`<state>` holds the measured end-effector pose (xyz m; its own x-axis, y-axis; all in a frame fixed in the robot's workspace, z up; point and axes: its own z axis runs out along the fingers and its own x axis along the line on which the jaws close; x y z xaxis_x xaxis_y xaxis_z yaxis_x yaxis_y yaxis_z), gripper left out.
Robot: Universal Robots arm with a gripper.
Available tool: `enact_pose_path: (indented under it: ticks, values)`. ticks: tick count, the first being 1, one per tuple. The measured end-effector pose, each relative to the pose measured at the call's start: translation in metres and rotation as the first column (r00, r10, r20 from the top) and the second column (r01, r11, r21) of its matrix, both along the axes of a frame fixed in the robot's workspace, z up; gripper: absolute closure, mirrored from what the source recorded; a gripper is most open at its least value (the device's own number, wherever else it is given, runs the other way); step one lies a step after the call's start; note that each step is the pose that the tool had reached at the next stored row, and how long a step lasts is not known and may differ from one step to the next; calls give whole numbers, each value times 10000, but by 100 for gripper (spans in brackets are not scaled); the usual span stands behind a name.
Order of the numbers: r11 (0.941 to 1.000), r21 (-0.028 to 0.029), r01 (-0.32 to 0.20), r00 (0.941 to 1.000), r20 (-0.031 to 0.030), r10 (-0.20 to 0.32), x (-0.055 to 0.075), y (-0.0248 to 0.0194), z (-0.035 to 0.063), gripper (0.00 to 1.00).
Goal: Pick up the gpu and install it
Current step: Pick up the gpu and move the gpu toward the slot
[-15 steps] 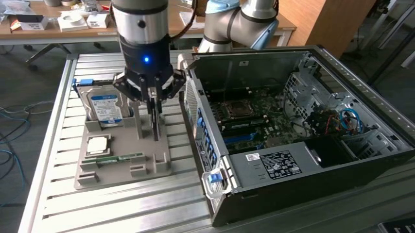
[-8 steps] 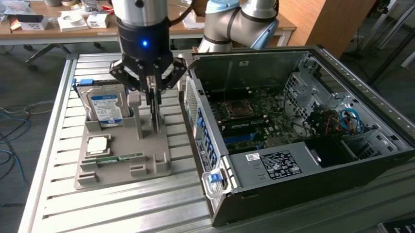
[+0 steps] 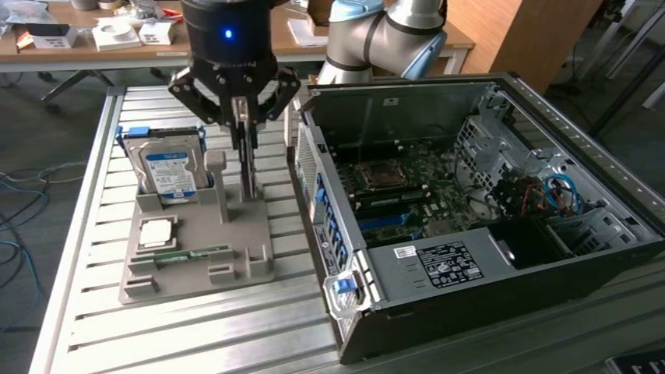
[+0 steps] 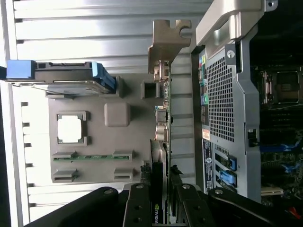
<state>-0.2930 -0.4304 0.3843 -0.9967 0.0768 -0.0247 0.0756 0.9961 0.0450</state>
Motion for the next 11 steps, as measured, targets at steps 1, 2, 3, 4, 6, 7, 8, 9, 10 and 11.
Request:
enact_pose_path:
  ticks: [1,2,3,4,6,7,8,9,10,11]
  values:
    - [10000,1,0,10000,1,0,0,0,44,74]
    - [10000,0,0,10000,1,0,0,0,92,74]
    - [10000,1,1,10000,2,-1,0,0,135,74]
    - [10000,1,0,10000,2,0,0,0,177,74]
    - [10000,0,0,10000,4,0,0,0,255,74]
    - [10000,1,0,10000,5,0,0,0,284,74]
    - [10000,0,0,10000,4,0,0,0,311,74]
    - [10000,1,0,10000,6,0,0,0,334,74]
    - [10000,0,0,10000,4,0,0,0,364,74]
    - [10000,1,0,10000,6,0,0,0,398,74]
